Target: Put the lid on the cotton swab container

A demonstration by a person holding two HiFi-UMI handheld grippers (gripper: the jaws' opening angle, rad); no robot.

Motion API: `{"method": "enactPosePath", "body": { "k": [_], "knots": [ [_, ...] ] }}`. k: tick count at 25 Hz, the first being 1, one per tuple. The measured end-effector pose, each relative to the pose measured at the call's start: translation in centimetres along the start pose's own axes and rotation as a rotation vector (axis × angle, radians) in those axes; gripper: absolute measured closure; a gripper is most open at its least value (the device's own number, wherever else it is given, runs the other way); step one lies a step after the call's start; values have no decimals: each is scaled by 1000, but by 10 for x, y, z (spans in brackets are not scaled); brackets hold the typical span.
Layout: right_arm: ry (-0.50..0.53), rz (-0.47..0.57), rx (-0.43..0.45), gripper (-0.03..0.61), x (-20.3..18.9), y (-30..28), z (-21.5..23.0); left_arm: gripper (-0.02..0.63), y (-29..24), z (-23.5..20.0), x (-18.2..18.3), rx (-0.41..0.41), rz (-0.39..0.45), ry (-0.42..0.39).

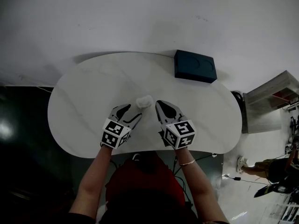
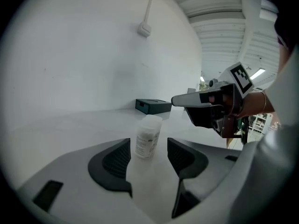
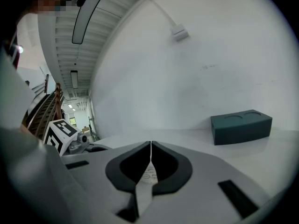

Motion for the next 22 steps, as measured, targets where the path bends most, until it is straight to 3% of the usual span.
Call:
{"method": "enactPosePath", "body": {
  "k": [10,15,22],
  "knots": [
    [-34,10,-57,563,-22,34,-25,409,36,16,-8,7,48,30],
    [-41,16,-82,561,-31,50,-37,473,51,23,-6,21,83,24],
    [-41,1,-127,563,-44,69,-48,502,67,36,-5,23,119,22]
  ]
}}
Point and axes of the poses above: the fingertips, and each gripper's own axes: y backward along the fingers, z to its right, x out of its top, the point moved 5 cm from there along y, backward along the fingers, and after that the axes turned 9 degrees about -x, right-handed, at the moved point
